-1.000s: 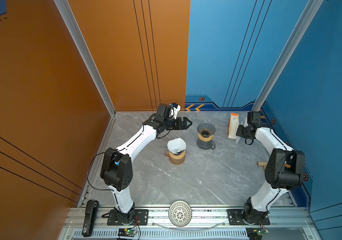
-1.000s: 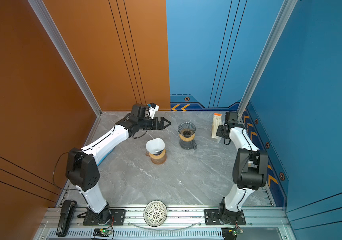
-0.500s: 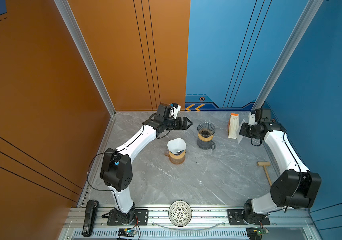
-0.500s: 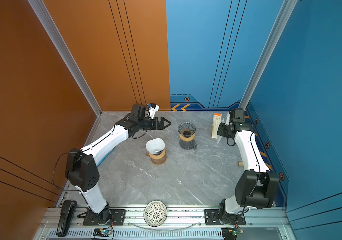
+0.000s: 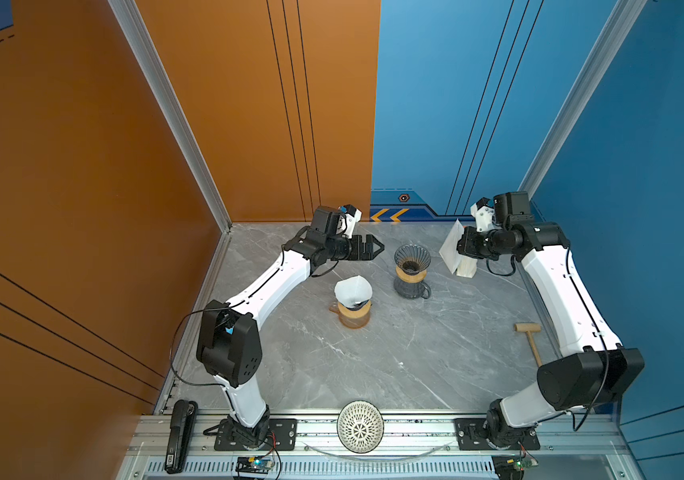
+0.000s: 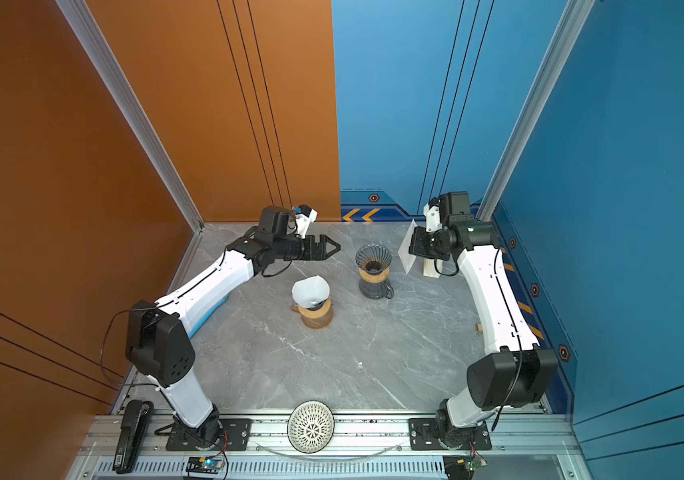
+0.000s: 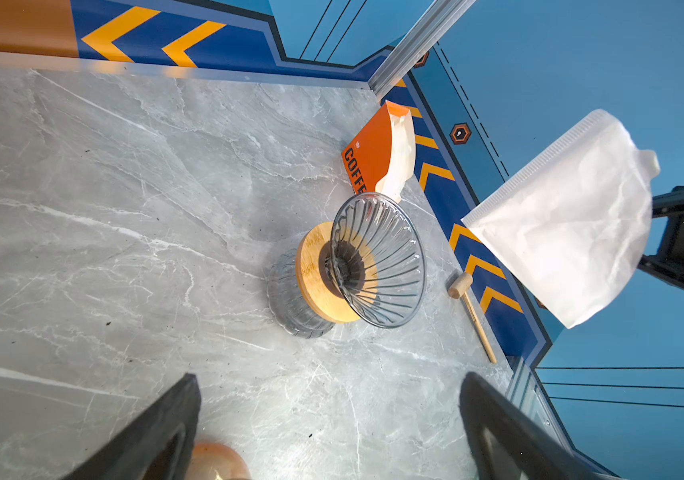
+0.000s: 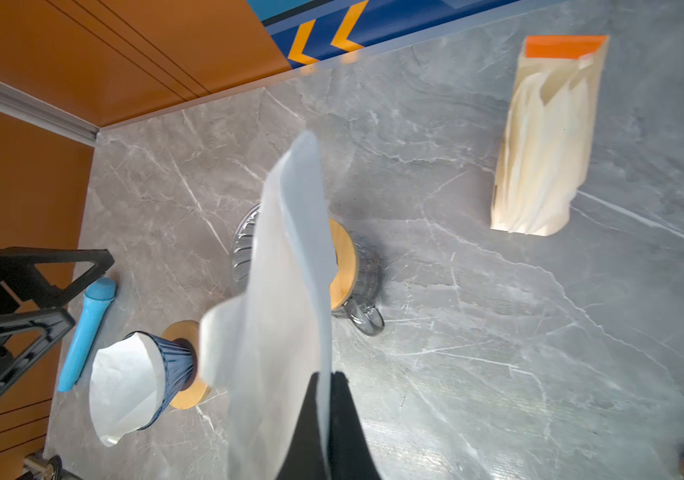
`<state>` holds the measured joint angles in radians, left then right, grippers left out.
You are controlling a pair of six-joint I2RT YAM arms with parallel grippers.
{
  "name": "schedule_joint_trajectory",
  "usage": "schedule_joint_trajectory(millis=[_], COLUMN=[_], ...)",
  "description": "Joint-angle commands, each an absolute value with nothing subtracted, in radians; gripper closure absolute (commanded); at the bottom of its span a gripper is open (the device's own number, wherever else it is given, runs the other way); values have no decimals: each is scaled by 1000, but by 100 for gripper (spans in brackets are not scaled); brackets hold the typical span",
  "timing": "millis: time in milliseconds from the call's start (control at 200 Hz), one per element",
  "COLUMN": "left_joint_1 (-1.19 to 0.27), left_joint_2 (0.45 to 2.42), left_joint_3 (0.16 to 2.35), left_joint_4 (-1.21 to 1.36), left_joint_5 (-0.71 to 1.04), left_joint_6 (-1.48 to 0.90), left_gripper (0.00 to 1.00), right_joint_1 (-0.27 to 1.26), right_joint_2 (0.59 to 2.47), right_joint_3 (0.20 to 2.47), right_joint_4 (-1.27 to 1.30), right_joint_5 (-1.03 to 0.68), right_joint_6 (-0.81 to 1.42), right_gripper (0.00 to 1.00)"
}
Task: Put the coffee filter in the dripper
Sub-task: 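Lift the white paper filter and carry it over the glass dripper with the right gripper, then lower the filter toward the dripper with the right gripper while the left gripper approaches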
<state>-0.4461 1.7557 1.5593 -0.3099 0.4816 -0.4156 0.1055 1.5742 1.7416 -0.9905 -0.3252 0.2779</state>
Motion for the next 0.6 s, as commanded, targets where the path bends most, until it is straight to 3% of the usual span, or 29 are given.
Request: schedule_joint_trajectory(millis=[0,596], left_joint_1=[-453,-494], left_joint_2=[1717,1775], left_joint_3=[1573,1672], left_joint_4=[-338,-356], left_joint_5=[515,528], left_joint_6=[-392,-394], left_gripper=[2,2], right_joint_1=[142,314], right_joint_2=[1639,1941], right_joint_3=[1828,2105], right_joint_4=[-1108,-1238], right_joint_5=[-342,-120], right_joint_6=[320,374], right_gripper=[100,100])
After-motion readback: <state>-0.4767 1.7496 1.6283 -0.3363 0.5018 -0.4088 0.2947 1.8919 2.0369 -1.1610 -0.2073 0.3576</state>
